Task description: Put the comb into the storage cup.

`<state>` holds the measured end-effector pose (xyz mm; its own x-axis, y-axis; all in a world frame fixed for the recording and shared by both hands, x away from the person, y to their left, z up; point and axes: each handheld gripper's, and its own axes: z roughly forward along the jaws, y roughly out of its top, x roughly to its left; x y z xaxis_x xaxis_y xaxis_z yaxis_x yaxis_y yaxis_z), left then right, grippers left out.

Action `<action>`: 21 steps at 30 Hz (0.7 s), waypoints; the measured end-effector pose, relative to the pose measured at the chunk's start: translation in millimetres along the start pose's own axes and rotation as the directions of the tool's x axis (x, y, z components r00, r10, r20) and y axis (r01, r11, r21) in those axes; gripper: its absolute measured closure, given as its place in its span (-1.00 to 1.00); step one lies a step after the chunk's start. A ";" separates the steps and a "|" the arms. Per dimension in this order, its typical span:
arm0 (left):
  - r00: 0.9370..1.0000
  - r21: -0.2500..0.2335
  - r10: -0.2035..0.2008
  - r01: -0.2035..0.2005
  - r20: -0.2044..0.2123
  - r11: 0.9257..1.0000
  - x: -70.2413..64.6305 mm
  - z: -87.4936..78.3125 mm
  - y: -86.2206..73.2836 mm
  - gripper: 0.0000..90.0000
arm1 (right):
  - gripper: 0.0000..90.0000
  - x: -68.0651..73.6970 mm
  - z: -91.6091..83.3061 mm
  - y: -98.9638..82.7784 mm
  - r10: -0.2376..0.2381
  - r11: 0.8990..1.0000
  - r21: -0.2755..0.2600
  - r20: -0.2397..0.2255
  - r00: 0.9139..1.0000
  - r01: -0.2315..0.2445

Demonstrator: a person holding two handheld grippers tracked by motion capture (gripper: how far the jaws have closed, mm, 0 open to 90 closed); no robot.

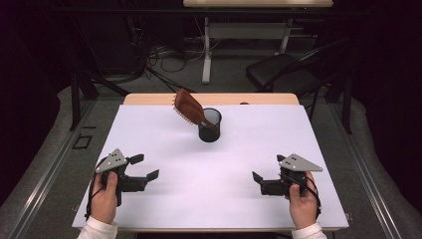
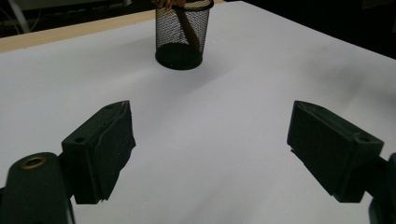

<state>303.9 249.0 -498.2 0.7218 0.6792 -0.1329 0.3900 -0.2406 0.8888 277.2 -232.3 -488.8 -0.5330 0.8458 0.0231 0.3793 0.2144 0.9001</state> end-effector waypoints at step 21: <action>1.000 -0.021 -0.006 0.006 -0.014 1.000 6.8 2.6 -14.2 -0.67 | -1.00 -10.4 -4.4 -22.2 0.049 0.999 -0.018 0.044 0.998 -0.049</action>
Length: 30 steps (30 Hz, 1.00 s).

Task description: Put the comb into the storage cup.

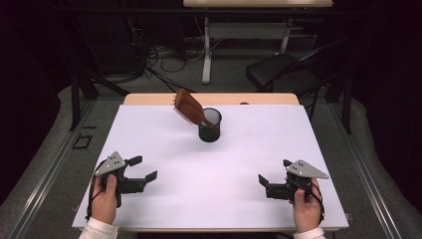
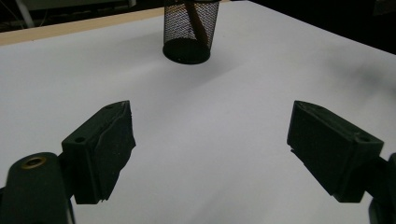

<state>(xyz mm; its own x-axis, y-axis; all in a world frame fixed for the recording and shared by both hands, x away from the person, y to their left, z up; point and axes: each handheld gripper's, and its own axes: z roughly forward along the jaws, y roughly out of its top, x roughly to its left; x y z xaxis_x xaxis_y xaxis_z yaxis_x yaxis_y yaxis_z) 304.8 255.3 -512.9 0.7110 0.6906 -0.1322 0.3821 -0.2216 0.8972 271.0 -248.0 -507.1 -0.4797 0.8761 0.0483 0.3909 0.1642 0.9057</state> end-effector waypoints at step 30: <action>1.000 -0.018 -0.006 0.006 0.000 1.000 3.8 4.6 -8.6 -0.67 | -1.00 -25.8 5.2 -24.2 0.078 0.997 0.016 0.055 0.995 -0.079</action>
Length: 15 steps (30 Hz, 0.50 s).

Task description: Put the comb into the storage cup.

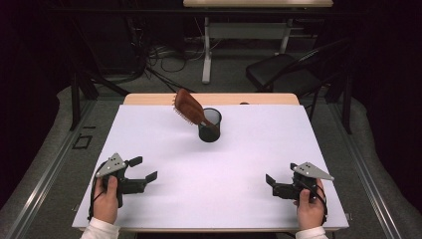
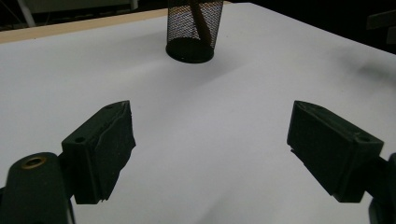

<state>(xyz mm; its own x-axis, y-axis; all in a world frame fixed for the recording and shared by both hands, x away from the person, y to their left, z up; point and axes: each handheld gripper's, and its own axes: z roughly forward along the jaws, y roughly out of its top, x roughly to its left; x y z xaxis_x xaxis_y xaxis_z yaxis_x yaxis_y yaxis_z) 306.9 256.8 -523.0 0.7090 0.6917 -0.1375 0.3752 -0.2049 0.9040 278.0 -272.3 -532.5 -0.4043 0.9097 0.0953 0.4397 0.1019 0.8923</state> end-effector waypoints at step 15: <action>1.000 0.003 -0.010 0.010 -0.001 1.000 0.4 1.8 -2.0 -0.67 | -1.00 -3.6 2.7 -3.2 0.011 1.000 0.004 0.006 1.000 -0.011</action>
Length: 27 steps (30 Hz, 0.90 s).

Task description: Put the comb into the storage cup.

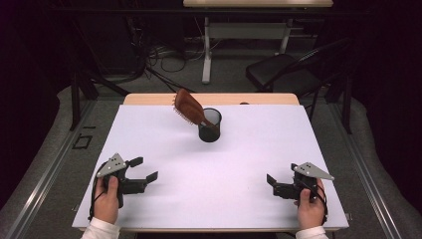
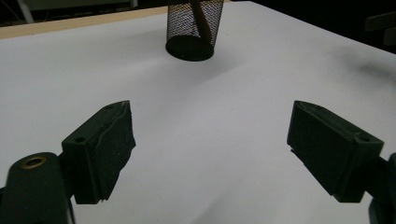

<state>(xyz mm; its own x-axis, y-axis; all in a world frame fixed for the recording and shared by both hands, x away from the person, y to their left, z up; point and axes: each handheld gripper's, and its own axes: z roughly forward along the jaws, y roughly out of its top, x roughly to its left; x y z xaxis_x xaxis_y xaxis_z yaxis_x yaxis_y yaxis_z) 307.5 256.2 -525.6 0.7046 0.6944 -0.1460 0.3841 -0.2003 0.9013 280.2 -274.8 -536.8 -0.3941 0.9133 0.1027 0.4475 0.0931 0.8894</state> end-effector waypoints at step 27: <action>1.000 -0.004 -0.008 0.008 -0.002 1.000 1.5 -0.8 -0.4 -0.67 | -1.00 0.5 1.5 -0.8 -0.009 1.000 0.012 -0.003 1.000 0.009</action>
<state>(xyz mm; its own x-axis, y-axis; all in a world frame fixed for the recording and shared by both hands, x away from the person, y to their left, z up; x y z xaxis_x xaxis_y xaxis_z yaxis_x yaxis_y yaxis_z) 307.9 257.8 -525.9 0.7006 0.6972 -0.1520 0.3872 -0.1925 0.9017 280.8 -273.8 -538.1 -0.4006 0.9112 0.0963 0.4540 0.1061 0.8847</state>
